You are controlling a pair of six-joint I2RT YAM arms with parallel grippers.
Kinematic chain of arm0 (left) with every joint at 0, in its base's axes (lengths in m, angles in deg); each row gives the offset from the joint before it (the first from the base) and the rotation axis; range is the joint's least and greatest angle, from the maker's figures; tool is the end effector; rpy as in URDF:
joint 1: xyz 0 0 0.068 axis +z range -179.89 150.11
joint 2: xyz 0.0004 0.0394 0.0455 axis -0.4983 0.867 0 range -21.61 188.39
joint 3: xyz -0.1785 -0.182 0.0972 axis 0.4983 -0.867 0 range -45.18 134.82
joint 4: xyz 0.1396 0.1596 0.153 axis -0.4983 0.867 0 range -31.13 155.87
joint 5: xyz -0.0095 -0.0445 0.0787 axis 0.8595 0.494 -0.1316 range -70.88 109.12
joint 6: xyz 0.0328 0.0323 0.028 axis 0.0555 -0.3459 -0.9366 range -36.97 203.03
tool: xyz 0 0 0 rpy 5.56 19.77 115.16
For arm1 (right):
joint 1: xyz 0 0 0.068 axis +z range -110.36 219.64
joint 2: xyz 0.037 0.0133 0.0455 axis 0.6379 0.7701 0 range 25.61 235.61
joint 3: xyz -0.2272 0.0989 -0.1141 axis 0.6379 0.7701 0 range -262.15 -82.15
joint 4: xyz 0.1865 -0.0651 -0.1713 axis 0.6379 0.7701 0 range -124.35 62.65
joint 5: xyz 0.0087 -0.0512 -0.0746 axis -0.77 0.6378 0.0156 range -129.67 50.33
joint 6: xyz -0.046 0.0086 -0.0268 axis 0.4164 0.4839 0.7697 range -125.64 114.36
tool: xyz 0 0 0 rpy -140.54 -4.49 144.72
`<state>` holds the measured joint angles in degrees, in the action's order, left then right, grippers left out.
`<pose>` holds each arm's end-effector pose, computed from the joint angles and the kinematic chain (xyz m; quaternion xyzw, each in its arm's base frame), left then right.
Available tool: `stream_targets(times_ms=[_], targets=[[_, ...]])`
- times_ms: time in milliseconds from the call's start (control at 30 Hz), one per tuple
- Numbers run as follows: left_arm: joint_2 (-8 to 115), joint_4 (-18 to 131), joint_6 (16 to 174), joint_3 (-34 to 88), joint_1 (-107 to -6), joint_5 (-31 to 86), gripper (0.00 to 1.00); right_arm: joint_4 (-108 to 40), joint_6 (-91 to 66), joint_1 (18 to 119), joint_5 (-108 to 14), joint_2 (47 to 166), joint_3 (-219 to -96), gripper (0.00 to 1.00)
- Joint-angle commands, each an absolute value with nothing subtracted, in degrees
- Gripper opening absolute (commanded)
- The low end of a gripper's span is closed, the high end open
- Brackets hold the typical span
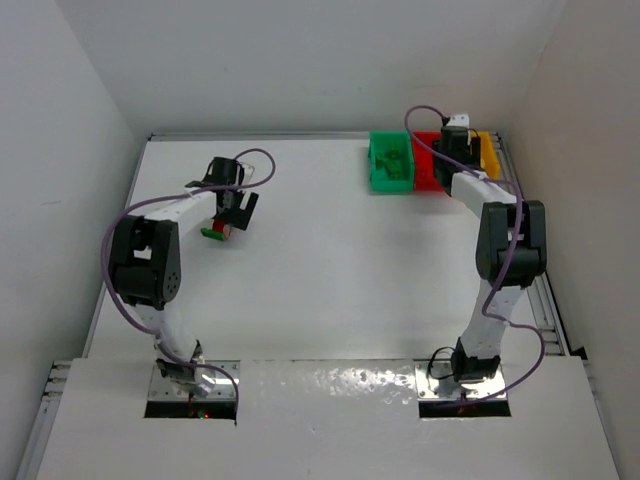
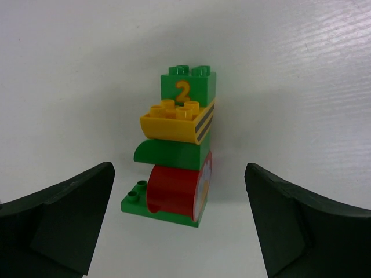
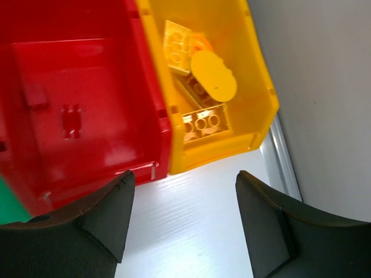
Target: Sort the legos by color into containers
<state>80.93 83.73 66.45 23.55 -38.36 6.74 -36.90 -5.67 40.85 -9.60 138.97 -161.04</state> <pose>0.3679 -0.0470 0.1919 0.1792 0.9408 0.1225 0.2605 0.4499 -0.0083 0.2113 0.1171 0.8456 -0.2217 0.4712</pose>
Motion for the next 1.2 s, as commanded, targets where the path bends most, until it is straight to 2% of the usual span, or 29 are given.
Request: stream_targets(times_ms=[0, 133, 233, 500, 533, 700, 733, 833, 867, 900, 933, 1033, 1067, 1167], targets=[[82.5, 81.3, 65.0, 25.9, -37.3, 7.3, 0.94, -40.9, -6.0, 42.1, -12.2, 133.7, -159.4, 0.69], [84.3, 79.9, 64.8, 26.0, -37.1, 7.3, 0.93, -41.3, -6.1, 43.0, -13.4, 132.5, -158.2, 0.7], [85.4, 79.5, 64.8, 26.0, -37.0, 8.0, 0.88, -41.1, -6.0, 43.8, -13.5, 132.0, -157.5, 0.7], [86.3, 78.8, 65.5, 25.6, -36.8, 8.7, 0.65, -41.7, -3.1, 45.2, -13.7, 130.1, -156.3, 0.71], [86.1, 78.9, 65.5, 25.6, -36.8, 9.0, 0.58, -41.8, -2.9, 45.4, -13.7, 129.9, -156.3, 0.71], [85.1, 80.5, 65.4, 25.6, -36.8, 12.3, 0.39, -42.1, -1.0, 46.6, -13.8, 128.5, -155.8, 0.71], [84.5, 80.7, 65.1, 25.6, -36.8, 13.2, 0.28, -42.1, -0.5, 47.3, -13.9, 128.3, -155.7, 0.71], [82.7, 81.3, 64.6, 25.7, -36.8, 16.8, 0.12, -42.3, 1.2, 49.1, -14.3, 127.2, -154.9, 0.71], [82.2, 81.3, 63.7, 25.7, -36.8, 18.8, 0.1, -42.3, 1.5, 49.5, -16.1, 126.0, -154.3, 0.71], [81.6, 81.5, 62.9, 25.7, -36.8, 20.9, 0.08, -42.2, 1.7, 49.8, -18.1, 125.1, -153.8, 0.71], [80.1, 81.6, 61.9, 25.9, -36.8, 22.7, 0.01, -42.1, 2.1, 50.4, -21.0, 124.2, -153.3, 0.71], [76.8, 84.2, 54.0, 27.1, -36.8, 33.7, 0.0, -41.8, 5.1, 50.7, -41.4, 119.2, -150.5, 0.71], [76.0, 85.7, 47.8, 27.4, -36.8, 40.9, 0.0, -41.4, 6.6, 50.7, -56.7, 116.8, -149.1, 0.72], [73.0, 92.9, 32.7, 29.1, -36.8, 55.6, 0.0, -36.0, 11.8, 51.1, -77.6, 115.1, -150.3, 0.73]])
